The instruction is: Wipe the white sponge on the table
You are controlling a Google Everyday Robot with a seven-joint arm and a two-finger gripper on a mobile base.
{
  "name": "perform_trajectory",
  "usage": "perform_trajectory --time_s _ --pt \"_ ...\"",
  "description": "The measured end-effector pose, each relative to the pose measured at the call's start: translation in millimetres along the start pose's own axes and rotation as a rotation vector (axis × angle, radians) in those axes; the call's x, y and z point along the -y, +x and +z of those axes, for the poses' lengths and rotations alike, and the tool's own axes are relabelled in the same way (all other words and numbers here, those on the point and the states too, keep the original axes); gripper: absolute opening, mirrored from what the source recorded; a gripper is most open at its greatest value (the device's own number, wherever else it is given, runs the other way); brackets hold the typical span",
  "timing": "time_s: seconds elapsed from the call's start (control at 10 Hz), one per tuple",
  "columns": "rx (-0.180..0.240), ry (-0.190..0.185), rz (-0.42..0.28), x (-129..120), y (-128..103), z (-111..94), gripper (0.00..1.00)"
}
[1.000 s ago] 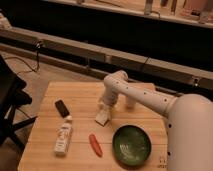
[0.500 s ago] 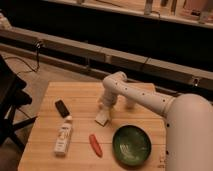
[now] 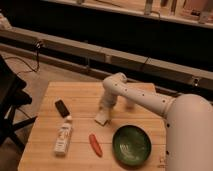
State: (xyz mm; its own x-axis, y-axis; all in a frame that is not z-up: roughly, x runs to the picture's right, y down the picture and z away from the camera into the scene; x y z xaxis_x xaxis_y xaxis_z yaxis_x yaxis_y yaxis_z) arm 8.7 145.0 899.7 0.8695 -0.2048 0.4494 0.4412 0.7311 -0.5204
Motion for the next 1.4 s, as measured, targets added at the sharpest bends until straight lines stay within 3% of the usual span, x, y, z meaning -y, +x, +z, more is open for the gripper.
perform_trajectory --time_s 0.2,0.4,0.7,0.9,1.1,1.4 --pt "-0.006 0.011 0.003 -1.8 0.3 -3.2 0.16" --pt "-0.015 0.024 0.011 -3.4 1.7 -10.2 0.01" --pt "-0.047 0.022 0.052 -5.2 17.1 -21.0 0.00" --pt "-0.084 0.014 0.049 8.4 26.3 -31.8 0.00" --pt "-0.111 0.011 -0.018 34.2 23.5 -43.0 0.00" --pt "-0.101 0.008 -0.135 57.5 -6.3 -32.0 0.00"
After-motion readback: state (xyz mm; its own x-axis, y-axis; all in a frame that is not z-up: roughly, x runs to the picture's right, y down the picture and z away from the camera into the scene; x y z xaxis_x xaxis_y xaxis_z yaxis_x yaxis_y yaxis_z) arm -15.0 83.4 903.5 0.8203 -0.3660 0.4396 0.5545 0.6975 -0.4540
